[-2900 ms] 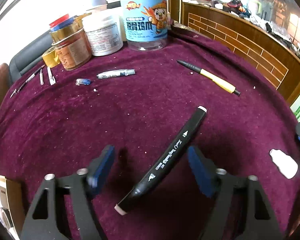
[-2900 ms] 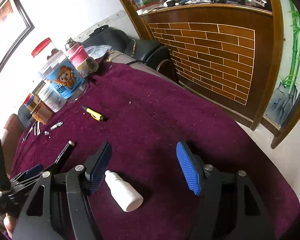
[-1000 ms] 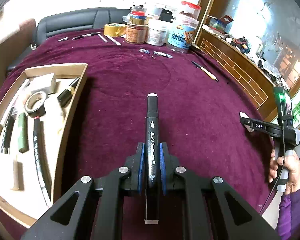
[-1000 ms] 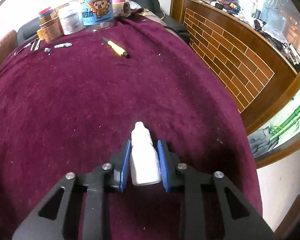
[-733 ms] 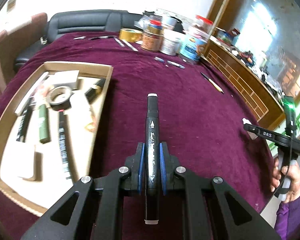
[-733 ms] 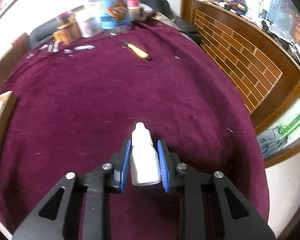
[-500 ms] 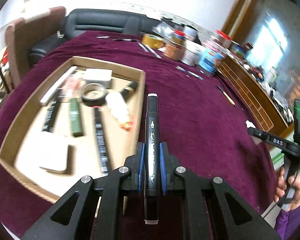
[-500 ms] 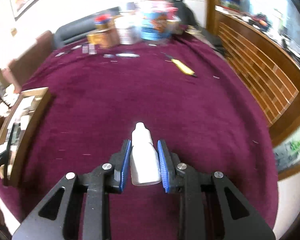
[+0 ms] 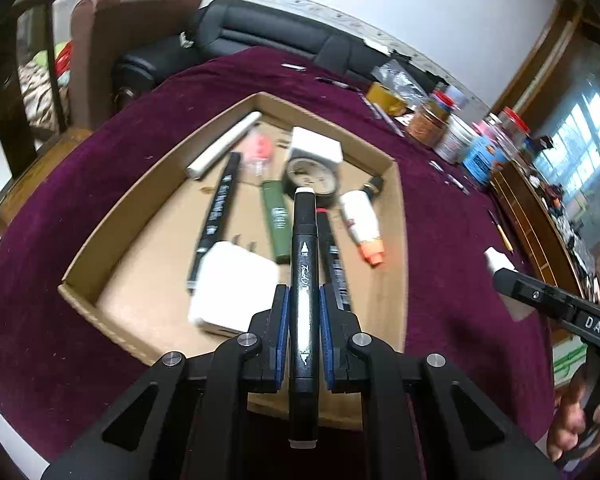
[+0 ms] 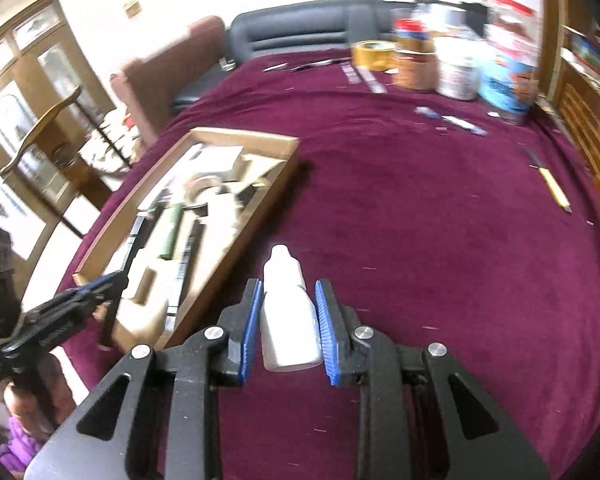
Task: Organize rigid objects
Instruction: 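Carry the marker and the dropper bottle toward the box with both grippers, then lower the marker into the box and open the left gripper while the right releases the bottle there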
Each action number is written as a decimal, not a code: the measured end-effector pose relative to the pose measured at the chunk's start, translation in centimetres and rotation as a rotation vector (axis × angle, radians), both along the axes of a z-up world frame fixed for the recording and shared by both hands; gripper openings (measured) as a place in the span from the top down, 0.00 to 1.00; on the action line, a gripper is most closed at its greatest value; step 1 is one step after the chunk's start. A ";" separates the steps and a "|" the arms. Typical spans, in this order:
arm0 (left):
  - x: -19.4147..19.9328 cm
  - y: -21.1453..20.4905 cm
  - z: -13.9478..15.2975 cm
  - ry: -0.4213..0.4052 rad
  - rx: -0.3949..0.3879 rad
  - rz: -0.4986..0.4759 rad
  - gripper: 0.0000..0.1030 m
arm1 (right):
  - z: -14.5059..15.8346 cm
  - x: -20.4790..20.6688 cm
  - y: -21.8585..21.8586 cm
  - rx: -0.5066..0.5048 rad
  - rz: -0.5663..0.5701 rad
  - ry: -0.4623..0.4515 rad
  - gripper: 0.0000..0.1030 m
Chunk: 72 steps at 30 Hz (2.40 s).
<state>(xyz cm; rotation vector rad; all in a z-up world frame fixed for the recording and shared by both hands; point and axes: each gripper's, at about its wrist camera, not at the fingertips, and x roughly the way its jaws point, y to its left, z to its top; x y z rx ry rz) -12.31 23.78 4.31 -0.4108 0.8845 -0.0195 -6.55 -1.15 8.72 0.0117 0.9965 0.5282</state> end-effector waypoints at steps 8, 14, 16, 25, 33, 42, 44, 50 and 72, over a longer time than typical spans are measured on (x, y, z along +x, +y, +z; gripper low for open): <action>-0.5 3.5 0.1 -0.016 -0.025 0.046 0.89 | -1.5 0.3 7.2 -0.002 0.094 0.053 0.76; -0.4 6.2 0.0 -0.007 -0.025 0.090 0.89 | -2.8 0.4 10.7 0.005 0.138 0.115 0.76; -0.2 7.0 -0.2 0.003 -0.020 0.105 0.89 | -3.4 0.4 11.8 0.014 0.152 0.143 0.76; 1.2 7.9 -2.0 0.061 -0.003 0.091 0.89 | -5.5 0.0 14.9 -0.019 0.190 0.192 0.76; 1.7 7.6 -1.8 0.051 0.095 0.121 0.88 | -5.7 -0.9 15.7 -0.087 0.196 0.137 0.76; 2.0 5.6 -1.9 0.034 0.235 0.123 0.88 | -6.7 -1.1 15.4 -0.222 0.156 0.099 0.76; 2.1 5.6 -2.1 0.039 0.233 0.123 0.88 | -6.6 -1.2 15.5 -0.219 0.157 0.097 0.76; 2.1 5.6 -2.1 0.036 0.234 0.122 0.88 | -6.6 -2.2 16.7 -0.193 0.207 0.088 0.76; 2.3 5.4 -2.2 0.035 0.257 0.127 0.88 | -6.3 -1.9 15.6 -0.178 0.134 0.018 0.55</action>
